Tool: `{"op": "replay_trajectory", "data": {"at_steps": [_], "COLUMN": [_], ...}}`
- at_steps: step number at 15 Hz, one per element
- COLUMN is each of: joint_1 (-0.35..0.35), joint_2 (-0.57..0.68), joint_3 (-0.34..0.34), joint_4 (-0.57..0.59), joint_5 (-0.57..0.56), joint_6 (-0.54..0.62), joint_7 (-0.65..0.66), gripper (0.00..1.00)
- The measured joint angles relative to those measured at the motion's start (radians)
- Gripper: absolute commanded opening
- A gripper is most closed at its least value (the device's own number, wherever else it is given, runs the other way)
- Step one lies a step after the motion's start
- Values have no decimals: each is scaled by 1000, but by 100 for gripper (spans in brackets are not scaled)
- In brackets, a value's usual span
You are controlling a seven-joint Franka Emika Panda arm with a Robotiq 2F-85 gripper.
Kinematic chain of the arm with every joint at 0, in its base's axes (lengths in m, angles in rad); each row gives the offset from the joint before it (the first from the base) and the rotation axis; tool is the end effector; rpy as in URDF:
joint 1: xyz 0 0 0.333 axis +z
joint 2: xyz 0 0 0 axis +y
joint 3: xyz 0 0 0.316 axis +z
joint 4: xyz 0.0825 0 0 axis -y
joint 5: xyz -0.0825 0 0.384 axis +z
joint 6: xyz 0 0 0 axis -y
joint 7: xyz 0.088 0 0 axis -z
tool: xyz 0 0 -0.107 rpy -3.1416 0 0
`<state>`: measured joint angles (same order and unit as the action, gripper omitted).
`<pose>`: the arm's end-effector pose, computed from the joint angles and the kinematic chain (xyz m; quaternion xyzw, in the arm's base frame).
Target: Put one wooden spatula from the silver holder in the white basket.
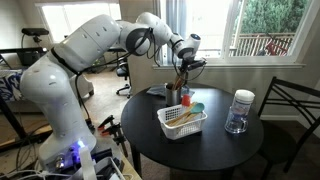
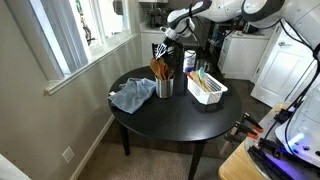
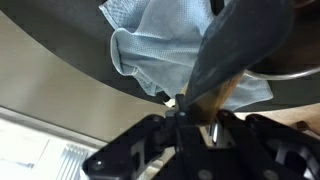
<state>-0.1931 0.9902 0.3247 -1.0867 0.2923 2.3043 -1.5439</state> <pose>0.7979 0.0169 0.2638 -0.7576 -0.5922 -0.2557 0.1000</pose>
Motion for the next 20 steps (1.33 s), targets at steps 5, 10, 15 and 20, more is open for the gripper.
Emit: {"op": "replay_trajectory", "data": {"at_steps": [5, 10, 15, 20], "joint_1": [19, 53, 99, 141], "joint_2": [-3, -42, -130, -175], "joint_3": [-10, -28, -61, -106], "joint_4": [11, 11, 11, 30], "joint_5": [0, -6, -38, -74], "joint_6": [-1, -10, -171, -321], "joint_7": [44, 77, 134, 192], "gripper": [7, 6, 7, 38]}}
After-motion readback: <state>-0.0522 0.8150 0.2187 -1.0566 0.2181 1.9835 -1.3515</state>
